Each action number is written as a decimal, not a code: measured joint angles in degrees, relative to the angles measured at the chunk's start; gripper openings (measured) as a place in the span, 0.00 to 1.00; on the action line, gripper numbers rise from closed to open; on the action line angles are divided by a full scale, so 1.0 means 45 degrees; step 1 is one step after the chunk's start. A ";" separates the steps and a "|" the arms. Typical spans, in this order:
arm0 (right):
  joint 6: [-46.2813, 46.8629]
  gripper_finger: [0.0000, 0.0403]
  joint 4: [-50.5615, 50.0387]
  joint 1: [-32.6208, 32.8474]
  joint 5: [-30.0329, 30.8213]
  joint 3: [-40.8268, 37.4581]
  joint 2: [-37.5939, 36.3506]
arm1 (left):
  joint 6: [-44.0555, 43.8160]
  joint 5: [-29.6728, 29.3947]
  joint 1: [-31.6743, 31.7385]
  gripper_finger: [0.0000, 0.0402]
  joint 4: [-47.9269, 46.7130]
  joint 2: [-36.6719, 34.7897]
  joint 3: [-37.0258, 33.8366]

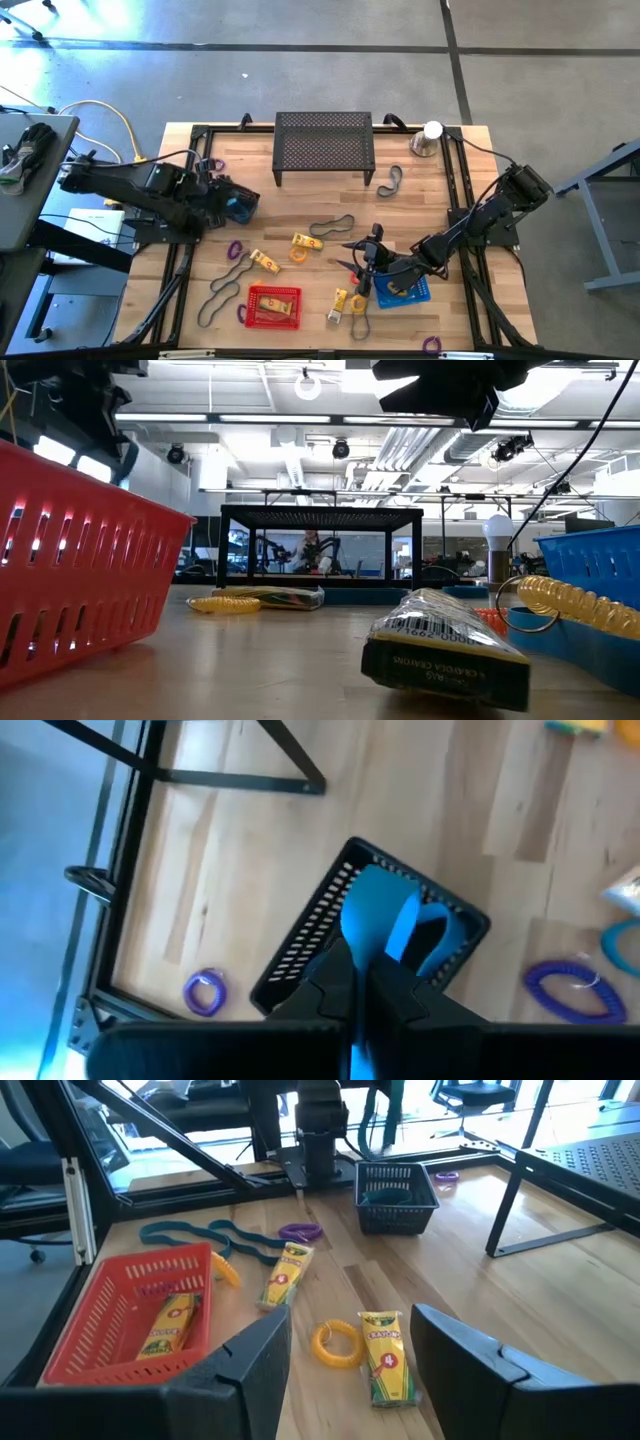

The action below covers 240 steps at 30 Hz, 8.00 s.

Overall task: Pick & Place Office Desk Supplies
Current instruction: Put the blue rubber band into the black bin, then put the violet spring keychain into the blue bin

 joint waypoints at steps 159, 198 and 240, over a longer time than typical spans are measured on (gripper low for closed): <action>-0.0622 0.49 0.2582 0.0714 -0.2019 0.0000 0.1851 | -1.5201 0.4942 -0.4957 0.55 0.2871 0.5022 -0.2625; -0.2390 0.49 0.1452 0.0714 -0.3706 -0.0010 0.1851 | -1.8191 0.4847 -0.5136 0.55 0.4760 0.6497 -0.3585; -0.2380 0.49 0.1431 0.0724 -0.3706 -0.0005 0.1851 | -1.8033 0.3974 -0.5025 0.02 0.5489 0.5913 -0.2853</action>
